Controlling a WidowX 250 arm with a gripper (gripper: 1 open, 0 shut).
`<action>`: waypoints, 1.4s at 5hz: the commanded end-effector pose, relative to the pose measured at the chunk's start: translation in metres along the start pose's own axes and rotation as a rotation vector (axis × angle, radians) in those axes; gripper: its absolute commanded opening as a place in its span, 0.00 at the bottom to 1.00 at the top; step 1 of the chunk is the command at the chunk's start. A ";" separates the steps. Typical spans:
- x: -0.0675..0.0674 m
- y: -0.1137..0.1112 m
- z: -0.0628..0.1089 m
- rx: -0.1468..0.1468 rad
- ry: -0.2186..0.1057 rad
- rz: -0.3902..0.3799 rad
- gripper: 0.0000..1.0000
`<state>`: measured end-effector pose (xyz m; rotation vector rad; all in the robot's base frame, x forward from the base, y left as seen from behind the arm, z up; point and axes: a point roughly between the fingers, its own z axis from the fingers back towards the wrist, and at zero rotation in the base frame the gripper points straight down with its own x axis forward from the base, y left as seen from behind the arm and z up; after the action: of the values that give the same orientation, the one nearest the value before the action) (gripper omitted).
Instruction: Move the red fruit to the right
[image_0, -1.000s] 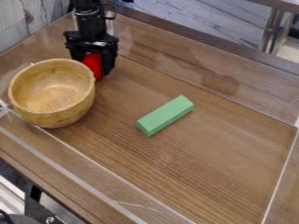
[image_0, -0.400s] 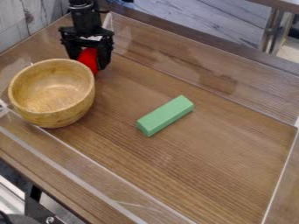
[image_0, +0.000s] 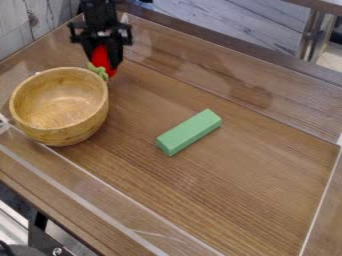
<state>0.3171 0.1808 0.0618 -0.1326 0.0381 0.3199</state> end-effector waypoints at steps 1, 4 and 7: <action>0.004 -0.008 0.058 -0.003 -0.138 -0.011 0.00; -0.044 -0.086 0.095 -0.062 -0.147 -0.073 0.00; -0.104 -0.198 0.032 -0.057 -0.051 -0.343 0.00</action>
<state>0.2787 -0.0389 0.1105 -0.1894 0.0061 -0.0370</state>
